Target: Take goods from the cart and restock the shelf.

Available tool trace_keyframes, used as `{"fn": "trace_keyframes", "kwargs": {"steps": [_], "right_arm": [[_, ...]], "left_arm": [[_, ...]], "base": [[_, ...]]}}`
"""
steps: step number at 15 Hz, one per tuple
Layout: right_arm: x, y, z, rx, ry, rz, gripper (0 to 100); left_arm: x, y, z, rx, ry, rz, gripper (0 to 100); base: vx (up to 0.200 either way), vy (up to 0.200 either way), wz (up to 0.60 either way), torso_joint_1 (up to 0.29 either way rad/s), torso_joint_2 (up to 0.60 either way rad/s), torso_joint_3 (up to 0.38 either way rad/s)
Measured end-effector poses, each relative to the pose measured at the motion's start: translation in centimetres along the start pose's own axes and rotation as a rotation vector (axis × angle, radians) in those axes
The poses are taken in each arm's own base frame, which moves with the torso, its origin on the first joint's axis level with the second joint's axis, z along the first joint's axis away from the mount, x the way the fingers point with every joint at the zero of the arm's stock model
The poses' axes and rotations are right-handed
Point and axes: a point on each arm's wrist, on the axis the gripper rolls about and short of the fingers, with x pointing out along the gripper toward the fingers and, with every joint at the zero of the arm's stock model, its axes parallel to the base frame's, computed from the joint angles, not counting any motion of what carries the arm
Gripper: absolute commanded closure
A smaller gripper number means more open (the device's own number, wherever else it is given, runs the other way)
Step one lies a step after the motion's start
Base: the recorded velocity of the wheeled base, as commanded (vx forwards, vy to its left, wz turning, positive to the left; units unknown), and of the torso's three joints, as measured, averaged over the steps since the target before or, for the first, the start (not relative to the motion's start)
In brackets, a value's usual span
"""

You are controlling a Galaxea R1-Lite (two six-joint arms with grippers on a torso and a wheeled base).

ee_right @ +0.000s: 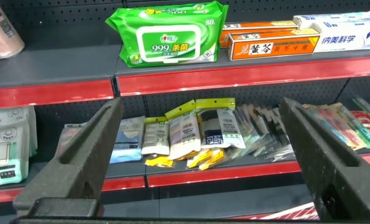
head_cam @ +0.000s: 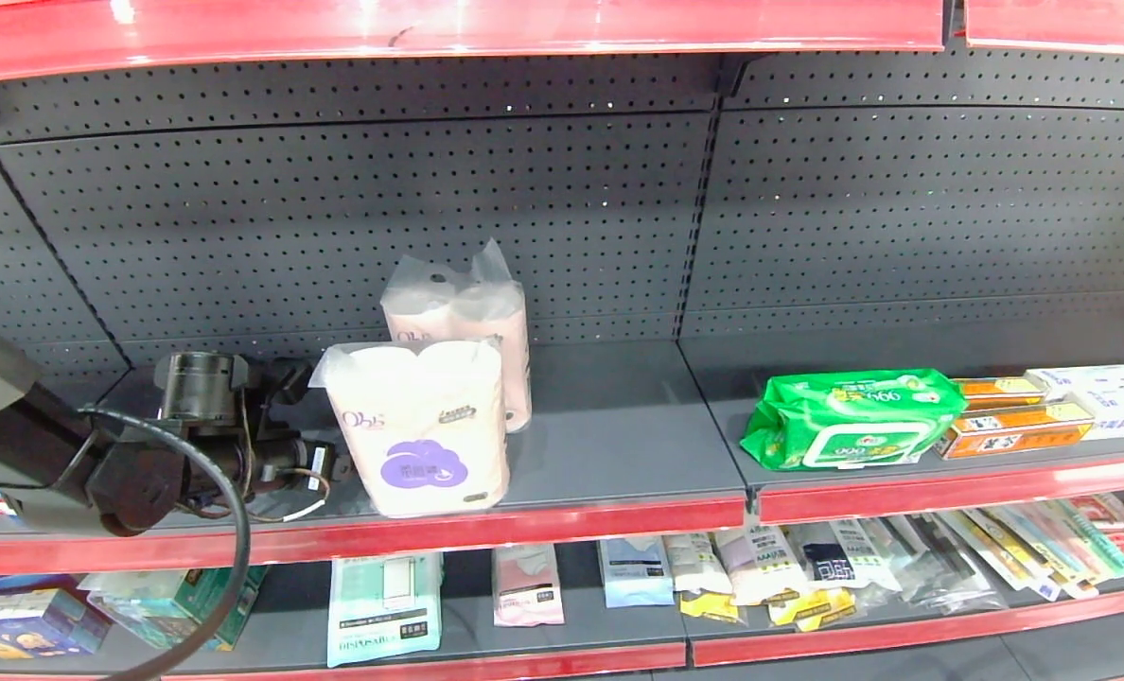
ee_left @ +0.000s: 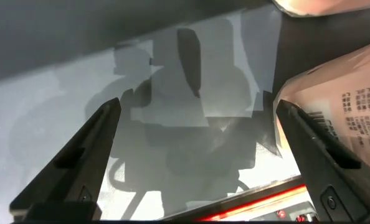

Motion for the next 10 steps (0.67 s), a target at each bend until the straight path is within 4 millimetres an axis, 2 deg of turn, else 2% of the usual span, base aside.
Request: {"fn": "trace_keyframes", "kwargs": {"steps": [5, 8, 10], "right_arm": [[0.0, 0.0, 0.0, 0.0, 0.0, 0.0, 0], [0.0, 0.0, 0.0, 0.0, 0.0, -0.001, 0], [0.0, 0.0, 0.0, 0.0, 0.0, 0.0, 0]], "left_arm": [[-2.3, 1.5, 0.0, -0.004, -0.025, 0.049, 0], [-5.1, 2.5, 0.0, -0.022, -0.066, 0.094, 0], [-7.4, 2.2, -0.3, -0.025, -0.088, 0.109, 0]], "base": [[0.0, 0.0, 0.0, 0.0, 0.0, 0.0], [0.0, 0.0, 0.0, 0.0, 0.0, 0.0], [0.0, 0.0, 0.0, 0.0, 0.0, 0.0]]}}
